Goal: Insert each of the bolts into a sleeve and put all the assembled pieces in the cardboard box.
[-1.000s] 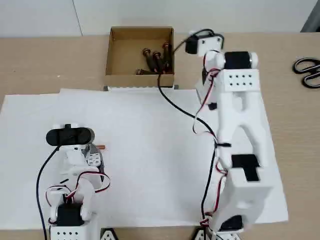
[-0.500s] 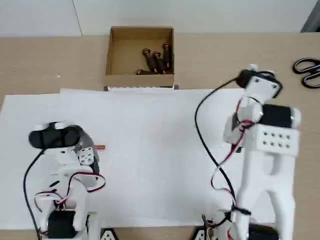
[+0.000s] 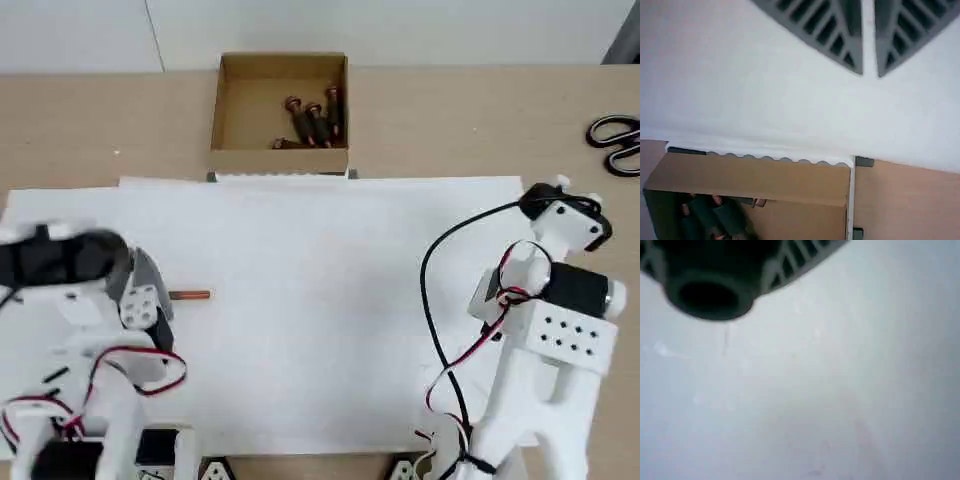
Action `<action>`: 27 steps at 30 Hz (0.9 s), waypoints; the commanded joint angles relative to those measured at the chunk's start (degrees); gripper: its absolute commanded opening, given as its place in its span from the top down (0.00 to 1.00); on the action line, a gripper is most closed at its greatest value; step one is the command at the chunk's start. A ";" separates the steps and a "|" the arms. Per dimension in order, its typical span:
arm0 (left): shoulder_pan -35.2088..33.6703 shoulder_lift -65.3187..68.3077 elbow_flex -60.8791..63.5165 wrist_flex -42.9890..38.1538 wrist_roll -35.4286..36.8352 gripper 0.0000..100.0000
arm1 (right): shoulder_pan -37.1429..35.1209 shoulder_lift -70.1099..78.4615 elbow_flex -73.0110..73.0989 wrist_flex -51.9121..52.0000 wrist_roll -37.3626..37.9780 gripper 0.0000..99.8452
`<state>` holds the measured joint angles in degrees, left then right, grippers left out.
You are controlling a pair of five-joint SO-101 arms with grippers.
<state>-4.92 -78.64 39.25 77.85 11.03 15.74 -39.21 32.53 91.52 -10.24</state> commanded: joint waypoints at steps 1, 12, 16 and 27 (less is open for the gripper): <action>-0.18 13.63 -13.32 2.64 3.96 0.99 | 0.66 -3.56 0.79 -1.01 -0.62 1.00; -0.09 44.13 -26.07 21.27 27.08 0.99 | 3.65 -8.40 3.16 -0.84 -1.49 1.00; -0.79 49.41 -26.86 22.51 35.96 0.99 | 6.99 -8.40 3.34 -0.48 -1.32 1.00; -8.35 60.84 -26.59 21.71 42.02 0.99 | 8.57 -8.75 3.96 -1.01 -1.32 1.00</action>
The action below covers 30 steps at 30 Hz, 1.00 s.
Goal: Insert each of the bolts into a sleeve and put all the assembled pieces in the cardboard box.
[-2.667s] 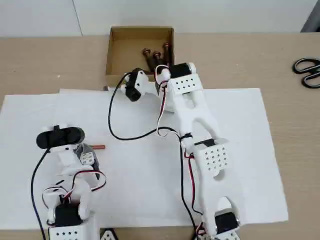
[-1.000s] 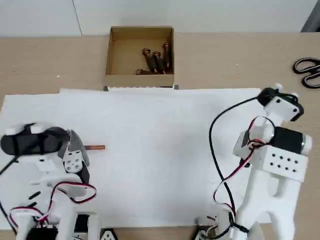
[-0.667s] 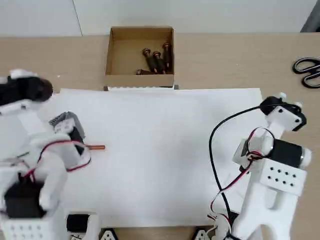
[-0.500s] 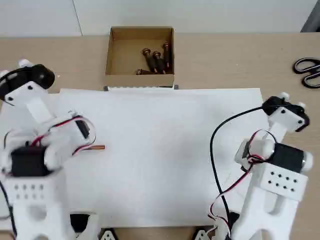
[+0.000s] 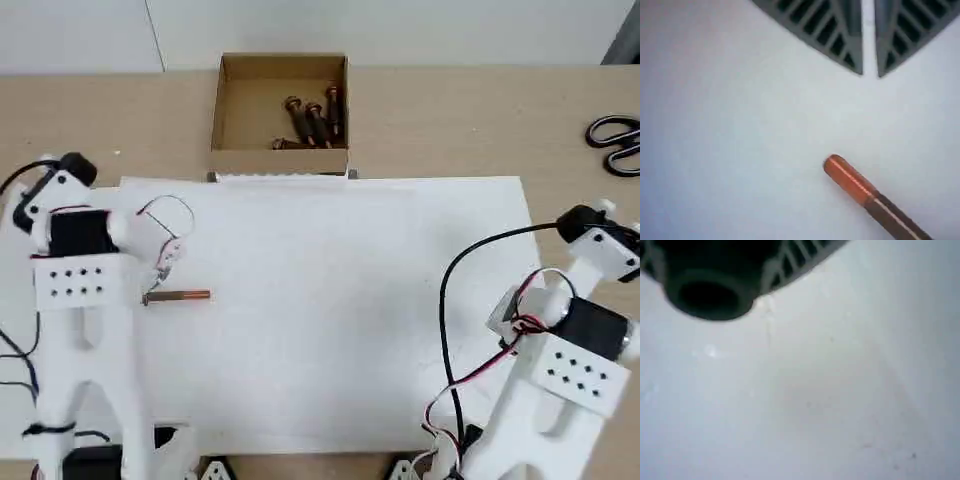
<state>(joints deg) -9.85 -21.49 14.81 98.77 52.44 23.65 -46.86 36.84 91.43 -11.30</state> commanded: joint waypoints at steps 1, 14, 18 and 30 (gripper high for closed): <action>-5.01 6.15 -2.15 0.79 0.62 0.99 | 0.66 -1.10 -0.35 -0.92 -0.35 1.00; -9.23 17.41 -2.33 -4.84 -0.79 0.94 | 0.66 -1.10 -0.35 -0.92 -0.53 1.00; -7.21 17.41 -2.15 -4.57 -1.05 0.87 | 0.66 -1.01 -0.35 -0.92 -0.53 1.00; -5.10 17.58 -2.07 -6.95 -0.88 0.82 | 0.66 -0.75 -0.26 -0.92 -0.53 1.00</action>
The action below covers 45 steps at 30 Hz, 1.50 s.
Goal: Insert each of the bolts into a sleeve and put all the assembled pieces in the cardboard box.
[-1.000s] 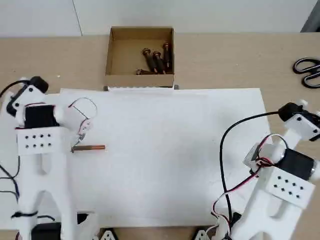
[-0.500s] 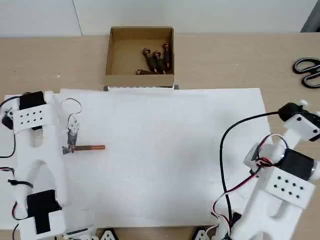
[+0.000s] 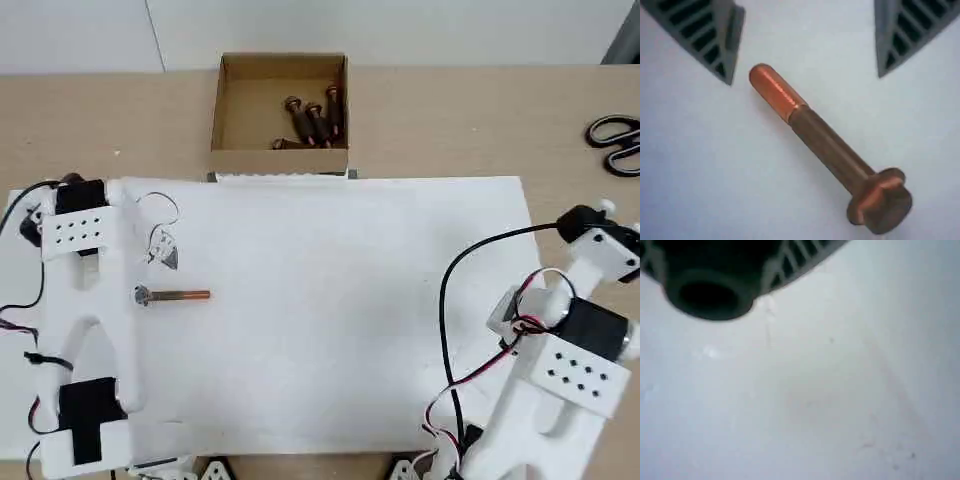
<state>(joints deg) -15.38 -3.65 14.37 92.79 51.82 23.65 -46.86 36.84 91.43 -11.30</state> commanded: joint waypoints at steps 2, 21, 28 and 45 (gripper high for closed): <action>0.44 -0.26 -1.63 -0.88 -0.26 0.82 | 0.66 -0.75 -0.26 -0.92 -0.53 1.00; 0.35 -0.26 8.31 -10.90 -0.18 0.82 | 0.66 -0.75 -0.26 -0.92 -0.53 1.00; 0.09 -0.26 14.90 -15.38 -0.18 0.82 | 0.66 -0.75 -0.26 -0.92 -0.53 1.00; 0.09 -0.26 24.57 -31.65 -0.26 0.98 | 0.66 -0.75 -0.26 -0.92 -0.53 1.00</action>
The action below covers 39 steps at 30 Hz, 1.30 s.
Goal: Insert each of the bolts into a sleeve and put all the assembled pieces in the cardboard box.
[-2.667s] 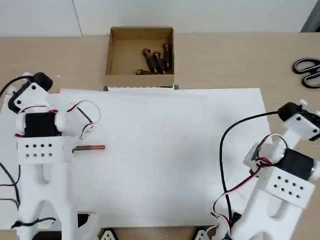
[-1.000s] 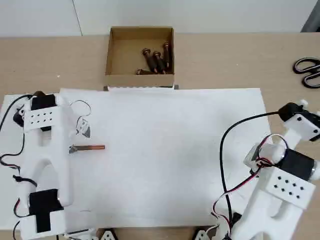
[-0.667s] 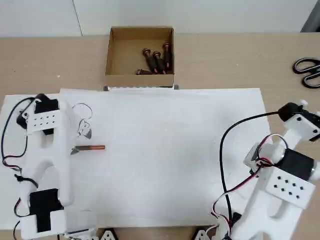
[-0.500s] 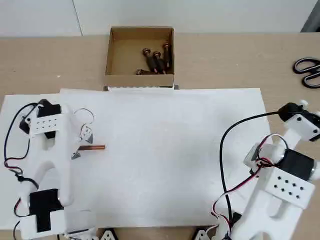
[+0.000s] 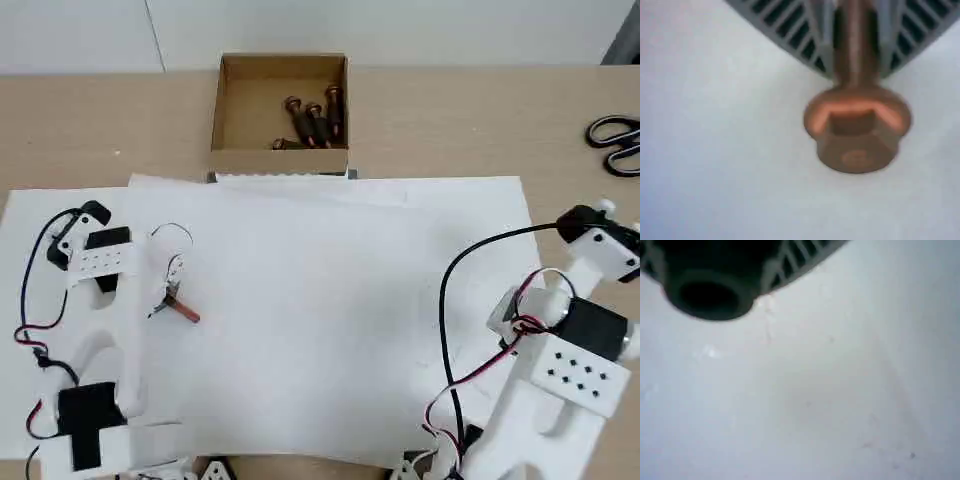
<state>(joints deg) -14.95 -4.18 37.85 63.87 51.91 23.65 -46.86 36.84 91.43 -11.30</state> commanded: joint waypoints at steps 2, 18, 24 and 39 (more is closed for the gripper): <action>-0.35 0.26 2.42 -3.78 -0.53 0.98 | 0.66 -0.75 -0.26 -0.92 -0.53 1.00; -0.44 0.09 -4.18 5.63 -0.53 0.84 | 0.66 -0.75 -0.26 -1.01 -0.44 1.00; -0.97 0.18 -4.62 3.96 -0.53 0.88 | 0.66 -0.75 0.97 -2.15 -0.44 1.00; -4.48 0.18 -4.62 2.46 -2.02 0.96 | 0.66 -1.10 2.20 -3.12 -0.26 1.00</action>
<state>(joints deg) -18.99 -3.65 34.86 66.95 50.24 23.65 -46.95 39.38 89.23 -11.30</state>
